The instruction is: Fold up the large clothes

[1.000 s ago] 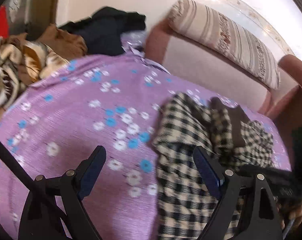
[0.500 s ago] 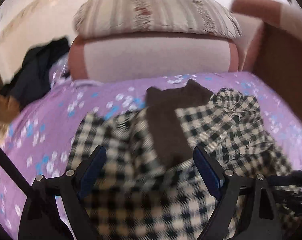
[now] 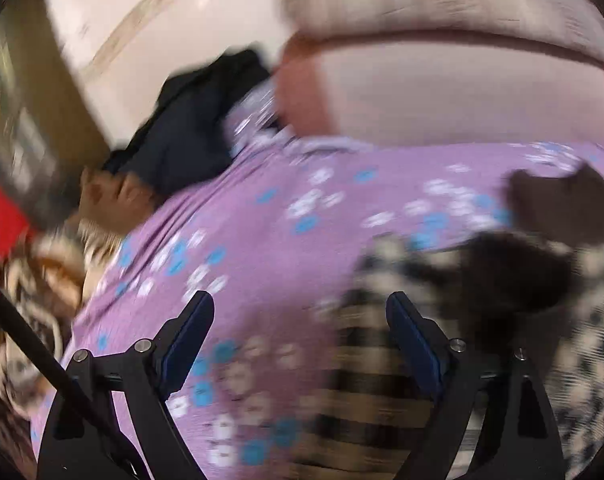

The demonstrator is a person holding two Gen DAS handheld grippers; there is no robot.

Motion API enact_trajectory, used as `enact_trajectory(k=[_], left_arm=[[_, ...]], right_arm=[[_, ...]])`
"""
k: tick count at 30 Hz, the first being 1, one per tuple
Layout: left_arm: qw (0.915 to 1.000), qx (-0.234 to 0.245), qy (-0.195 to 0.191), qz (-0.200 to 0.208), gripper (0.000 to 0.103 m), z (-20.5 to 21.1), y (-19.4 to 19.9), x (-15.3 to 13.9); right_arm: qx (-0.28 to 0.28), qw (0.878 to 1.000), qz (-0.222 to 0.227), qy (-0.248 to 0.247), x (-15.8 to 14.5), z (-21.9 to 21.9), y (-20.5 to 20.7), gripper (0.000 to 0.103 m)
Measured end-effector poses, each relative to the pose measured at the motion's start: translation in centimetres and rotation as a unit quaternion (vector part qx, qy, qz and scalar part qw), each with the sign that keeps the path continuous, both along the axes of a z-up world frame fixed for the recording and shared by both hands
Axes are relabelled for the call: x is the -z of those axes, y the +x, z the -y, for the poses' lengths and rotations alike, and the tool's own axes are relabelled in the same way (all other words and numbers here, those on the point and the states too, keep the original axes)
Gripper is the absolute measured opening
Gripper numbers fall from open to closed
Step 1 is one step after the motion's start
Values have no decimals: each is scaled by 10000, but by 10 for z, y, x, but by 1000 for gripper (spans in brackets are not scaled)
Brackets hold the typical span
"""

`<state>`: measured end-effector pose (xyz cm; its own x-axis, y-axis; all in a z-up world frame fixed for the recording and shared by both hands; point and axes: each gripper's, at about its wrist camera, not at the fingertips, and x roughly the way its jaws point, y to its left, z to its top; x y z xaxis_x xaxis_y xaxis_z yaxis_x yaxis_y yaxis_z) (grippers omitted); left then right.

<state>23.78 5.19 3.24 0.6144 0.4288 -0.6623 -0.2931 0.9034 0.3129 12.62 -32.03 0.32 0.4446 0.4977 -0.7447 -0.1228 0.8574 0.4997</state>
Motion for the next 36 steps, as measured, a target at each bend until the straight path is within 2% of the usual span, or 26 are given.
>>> enact_trajectory(k=[3,5,6,8,9,12,13,15,18,20,21,22,24,26,27,30,32,33,34,35,36], left_arm=[[9986,-352,-375,-116,88,-36,-2,5],[9949,-433,-904,-50,88,-51,-12,0],[9910,-423,-1266,113,88,-56,-19,-6],[9794,-339,-1935,470,88,-61,-32,-18],[9710,-285,-2284,642,88,-62,-39,-24],[9506,14,-2966,912,88,-50,-54,-31],[9475,155,-3059,917,89,-42,-55,-31],[9475,517,-3039,843,93,-20,-53,-29],[9640,1042,-2377,574,94,23,-46,-19],[9710,1298,-1971,370,94,45,-38,-11],[9762,1275,-1738,246,89,50,-32,-6],[9814,1117,-1558,137,64,49,-25,-2],[9826,697,-1715,-156,28,34,-16,7],[9707,296,-2371,-249,28,4,-13,16],[9668,152,-2540,-221,28,-7,-15,19],[9724,-94,-2324,-203,29,-20,-27,14],[9707,-107,-2390,-202,30,-30,-39,7],[9688,-59,-2470,-198,36,-35,-47,3],[9672,-17,-2532,-188,46,-39,-54,1],[9657,16,-2590,-164,53,-44,-65,-2],[9644,37,-2643,-116,65,-49,-78,-5]], right_arm=[[107,9999,-40,-40,3,2,1,59],[151,9999,-26,-58,3,5,0,59],[162,9998,-23,-62,3,6,-1,59],[165,9998,-12,-80,3,6,-1,59],[161,9998,-6,-92,3,7,-1,59],[118,9998,20,-154,3,5,-2,59],[95,9998,28,-172,3,4,-3,59],[58,9998,30,-204,2,1,-3,59],[41,9997,21,-239,3,-1,-4,59],[63,9997,-7,-235,5,0,-3,59],[79,9997,-33,-223,6,1,-3,59],[96,9997,-59,-214,7,2,-2,59],[127,9996,-93,-217,9,5,-1,59],[141,9996,-100,-237,10,6,0,59],[144,9996,-97,-242,10,8,0,59],[175,9994,-63,-281,8,10,0,59],[224,9990,44,-389,2,12,-2,59],[279,9984,147,-472,-4,15,-4,59],[356,9975,259,-552,-10,20,-6,59],[434,9966,330,-610,-15,24,-8,59],[555,9955,370,-677,-20,31,-11,60]])
